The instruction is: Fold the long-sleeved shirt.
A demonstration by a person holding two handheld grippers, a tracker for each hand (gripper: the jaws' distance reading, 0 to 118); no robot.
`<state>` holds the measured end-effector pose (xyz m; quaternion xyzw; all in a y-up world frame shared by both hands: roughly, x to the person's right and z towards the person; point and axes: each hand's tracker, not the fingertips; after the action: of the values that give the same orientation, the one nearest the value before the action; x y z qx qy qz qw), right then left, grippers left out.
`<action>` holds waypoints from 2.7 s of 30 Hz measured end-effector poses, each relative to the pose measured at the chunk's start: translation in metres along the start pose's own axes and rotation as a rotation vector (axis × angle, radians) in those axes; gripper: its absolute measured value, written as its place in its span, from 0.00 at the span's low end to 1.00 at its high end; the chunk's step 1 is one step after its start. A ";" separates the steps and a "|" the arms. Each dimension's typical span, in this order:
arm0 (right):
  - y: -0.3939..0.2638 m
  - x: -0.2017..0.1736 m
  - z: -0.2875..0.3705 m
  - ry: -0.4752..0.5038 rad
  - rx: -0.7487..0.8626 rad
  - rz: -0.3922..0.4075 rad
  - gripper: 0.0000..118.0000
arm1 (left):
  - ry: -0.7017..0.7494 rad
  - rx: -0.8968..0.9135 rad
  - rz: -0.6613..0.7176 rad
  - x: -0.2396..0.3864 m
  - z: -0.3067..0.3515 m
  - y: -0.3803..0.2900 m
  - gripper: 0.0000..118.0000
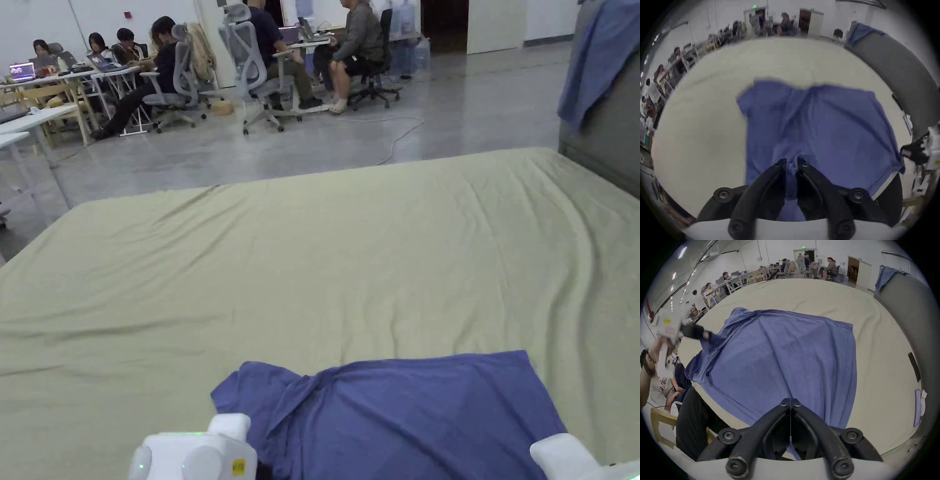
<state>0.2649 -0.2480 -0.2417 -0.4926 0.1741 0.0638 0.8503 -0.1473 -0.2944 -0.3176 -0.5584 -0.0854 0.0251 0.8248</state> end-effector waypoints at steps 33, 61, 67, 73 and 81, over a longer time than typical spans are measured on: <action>0.000 0.015 0.007 -0.046 0.013 -0.028 0.00 | 0.136 0.233 0.024 -0.029 -0.042 0.186 0.97; 0.227 0.155 -0.182 -0.299 -0.237 -0.210 0.25 | 0.013 0.329 0.026 0.009 0.058 0.042 0.12; 0.217 0.139 -0.165 -0.367 -0.176 -0.192 0.00 | 0.028 0.319 0.042 -0.002 0.039 0.053 0.12; 0.206 0.151 -0.114 -0.263 -0.027 -0.270 0.00 | 0.027 0.335 0.037 0.003 0.055 0.051 0.13; 0.144 0.126 0.023 -0.109 0.182 -0.227 0.00 | 0.017 0.405 0.030 0.001 0.093 0.030 0.13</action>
<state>0.3476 -0.1636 -0.3938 -0.4258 0.0761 -0.0224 0.9013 -0.1606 -0.1976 -0.3119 -0.3825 -0.0632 0.0494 0.9205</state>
